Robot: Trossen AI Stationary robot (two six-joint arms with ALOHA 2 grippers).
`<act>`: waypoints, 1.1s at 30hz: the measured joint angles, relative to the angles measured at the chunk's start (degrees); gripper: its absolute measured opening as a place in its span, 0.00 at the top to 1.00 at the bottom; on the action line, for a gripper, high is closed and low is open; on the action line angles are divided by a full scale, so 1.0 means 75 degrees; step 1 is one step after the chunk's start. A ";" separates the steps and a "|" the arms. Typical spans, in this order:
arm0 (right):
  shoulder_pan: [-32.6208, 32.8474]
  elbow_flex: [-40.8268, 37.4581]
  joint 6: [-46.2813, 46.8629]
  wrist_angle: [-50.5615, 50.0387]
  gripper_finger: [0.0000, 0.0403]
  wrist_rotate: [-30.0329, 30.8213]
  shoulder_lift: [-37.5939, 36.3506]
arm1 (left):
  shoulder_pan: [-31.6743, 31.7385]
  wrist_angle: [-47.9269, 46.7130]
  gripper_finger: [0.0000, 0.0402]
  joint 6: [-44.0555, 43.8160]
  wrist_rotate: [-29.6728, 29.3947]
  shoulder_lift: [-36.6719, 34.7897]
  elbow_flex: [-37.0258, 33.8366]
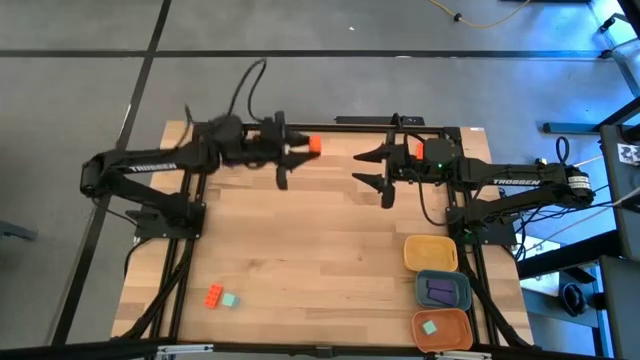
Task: Sort & place blocks by color
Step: Put the top left orange game piece into the yellow bin
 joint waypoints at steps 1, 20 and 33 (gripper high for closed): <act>0.0000 0.0000 0.0049 -0.0001 0.44 -0.0130 0.0000 | -0.0196 0.0452 0.68 -0.0053 -0.0202 0.0000 -0.0235; 0.0575 0.1335 0.1372 -0.0310 0.43 0.0364 0.1369 | -0.0697 0.3395 0.66 -0.0853 -0.0041 0.0052 -0.2191; 0.0469 0.3021 0.1621 -0.1292 0.27 -0.0032 0.2765 | -0.0697 0.3392 0.66 -0.0800 -0.0050 0.0050 -0.2188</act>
